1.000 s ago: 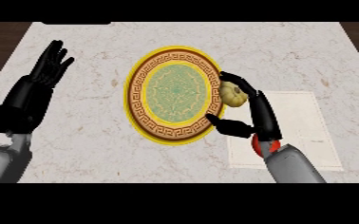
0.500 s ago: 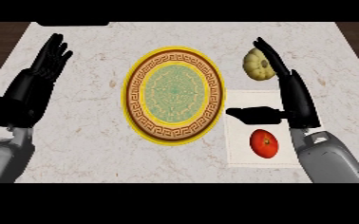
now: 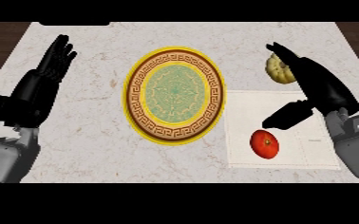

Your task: Pick the squash from the placemat and place it in the plate

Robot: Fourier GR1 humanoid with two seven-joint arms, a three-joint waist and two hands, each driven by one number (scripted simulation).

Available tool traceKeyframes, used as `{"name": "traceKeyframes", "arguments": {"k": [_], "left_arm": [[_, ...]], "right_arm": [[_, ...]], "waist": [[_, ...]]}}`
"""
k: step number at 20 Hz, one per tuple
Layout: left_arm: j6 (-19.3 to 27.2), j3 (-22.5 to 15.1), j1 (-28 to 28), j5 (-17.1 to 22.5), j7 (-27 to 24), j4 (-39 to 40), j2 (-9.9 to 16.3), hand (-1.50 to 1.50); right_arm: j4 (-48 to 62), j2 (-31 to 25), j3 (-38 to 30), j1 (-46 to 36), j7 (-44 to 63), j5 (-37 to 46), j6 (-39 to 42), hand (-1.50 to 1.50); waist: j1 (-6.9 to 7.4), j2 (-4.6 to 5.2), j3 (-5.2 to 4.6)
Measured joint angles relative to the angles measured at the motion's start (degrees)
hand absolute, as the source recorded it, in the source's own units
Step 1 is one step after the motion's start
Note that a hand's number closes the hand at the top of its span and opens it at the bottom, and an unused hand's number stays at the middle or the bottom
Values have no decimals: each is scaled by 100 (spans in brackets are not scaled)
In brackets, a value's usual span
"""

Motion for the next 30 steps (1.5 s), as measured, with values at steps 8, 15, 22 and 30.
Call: {"name": "traceKeyframes", "arguments": {"k": [8, 15, 22, 30], "left_arm": [[-67, 87, -93, -96, 43, 51, -121, 0], [-207, 210, -65, -250, 14, 33, -223, 0], [-426, 410, -146, -300, 27, 174, -281, 0], [-482, 523, -251, -601, 161, 233, -578, 0]], "right_arm": [[-109, -209, 26, -402, 1379, -891, 1455, -150], [336, -16, 178, -469, 1456, -453, 1633, -150], [980, 138, 257, -273, 1299, 59, 1792, -150], [1288, 535, 70, 110, 1055, 555, 1972, -150]], "waist": [[31, 23, 17], [59, 36, 24], [54, 41, 26], [33, 38, 29]]}}
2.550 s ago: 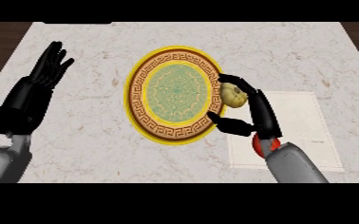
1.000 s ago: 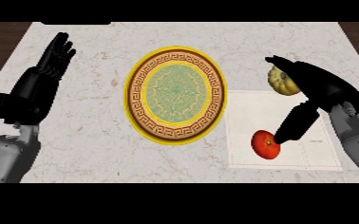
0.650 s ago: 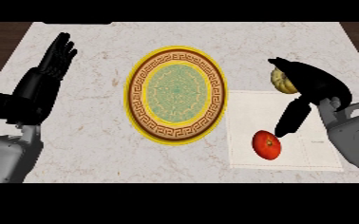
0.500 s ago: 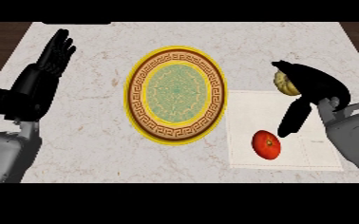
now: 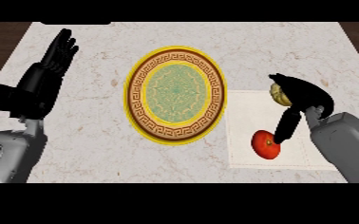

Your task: Pick the squash from the placemat and place it in the plate

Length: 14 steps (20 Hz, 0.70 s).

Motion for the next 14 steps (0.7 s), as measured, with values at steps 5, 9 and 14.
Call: {"name": "traceKeyframes", "arguments": {"k": [5, 9, 14], "left_arm": [[-181, 224, 102, -5, 160, -239, -5, 0], [-258, 283, 152, -140, 118, -258, -159, 0], [-299, 331, 69, -226, 236, -281, -242, 0]], "right_arm": [[399, 179, -184, 153, -260, 280, 219, -150], [588, 385, -267, 193, -293, 633, 323, -150], [901, 389, -355, 162, -1022, 1204, -39, 150]], "waist": [[16, -1, 0], [11, -8, -8], [7, -22, -34]]}}
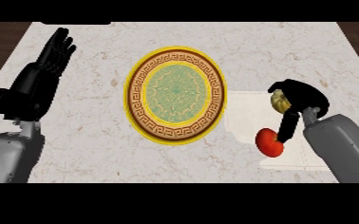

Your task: Pick the squash from the placemat and place it in the plate

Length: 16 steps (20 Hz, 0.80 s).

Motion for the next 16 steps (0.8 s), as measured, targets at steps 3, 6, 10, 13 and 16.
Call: {"name": "traceKeyframes", "arguments": {"k": [3, 6, 10, 13, 16], "left_arm": [[-64, 57, -31, -32, -37, 69, 0, 0], [-96, 55, 93, -104, -165, 104, -71, 0], [-46, 204, 256, -106, -183, 121, -23, 0], [-19, 324, 432, -88, -198, 111, 31, 0], [-42, 406, 542, -44, -147, 26, 97, 0]], "right_arm": [[34, 38, 29, -42, -302, 447, -422, 150], [3, -15, -9, 31, -498, 834, -815, 150], [-714, -63, -38, 999, 299, 1275, -1488, 150], [-1287, -163, -68, 1850, 888, 1625, -1974, 150], [-2223, -268, 29, 2625, 1374, 2100, -2351, 150]], "waist": [[2, 0, -3], [-5, 6, 11], [-281, -78, 4], [-518, -142, 8], [-577, -163, 7]]}}
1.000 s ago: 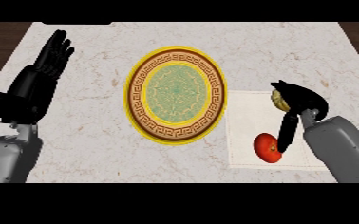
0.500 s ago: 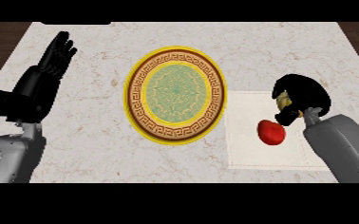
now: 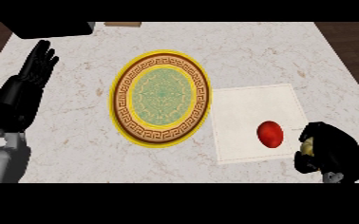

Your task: Pick the squash from the placemat and place it in the plate

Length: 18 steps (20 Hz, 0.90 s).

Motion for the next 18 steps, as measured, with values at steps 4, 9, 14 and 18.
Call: {"name": "traceKeyframes", "arguments": {"k": [4, 9, 14, 18], "left_arm": [[-31, 16, 25, 17, 59, -162, 34, 0], [-62, -56, -67, 1, 74, -165, -39, 0], [-135, -149, -154, -23, 16, -114, -131, 0], [-111, -261, -285, -103, 80, -108, -250, 0]], "right_arm": [[-1529, -20, 217, 869, 376, 576, -231, 150], [-3288, 109, 681, 1430, 483, 1458, -311, 150], [-3825, 713, 1282, 1065, 506, 2067, -314, 150], [-3861, 1396, 1782, 399, 608, 2429, -56, 150]], "waist": [[64, 22, 4], [208, 77, 7], [397, 126, 9], [497, 151, 10]]}}
